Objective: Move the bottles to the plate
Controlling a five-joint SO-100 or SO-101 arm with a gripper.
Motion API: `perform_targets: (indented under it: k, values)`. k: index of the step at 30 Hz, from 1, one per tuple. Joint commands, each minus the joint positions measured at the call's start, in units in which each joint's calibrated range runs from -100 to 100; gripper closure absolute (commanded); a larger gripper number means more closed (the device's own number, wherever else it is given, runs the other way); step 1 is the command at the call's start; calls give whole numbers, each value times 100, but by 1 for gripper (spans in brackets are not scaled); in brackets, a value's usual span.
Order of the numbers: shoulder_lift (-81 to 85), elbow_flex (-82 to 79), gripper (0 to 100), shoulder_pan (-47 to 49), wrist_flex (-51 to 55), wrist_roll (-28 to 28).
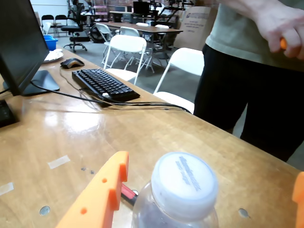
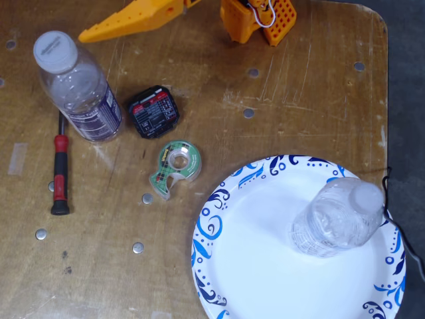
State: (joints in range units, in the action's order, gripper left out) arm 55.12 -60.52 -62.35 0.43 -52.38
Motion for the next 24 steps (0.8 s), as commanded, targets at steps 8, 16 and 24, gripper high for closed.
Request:
perform_targets:
  k: [8,16,24]
  values:
    - [-1886,602,61,-272,-1043,-234]
    - [-2147,584,62,-347,-1157,-234]
    - [-2156,530,64,-315,-1070,-411]
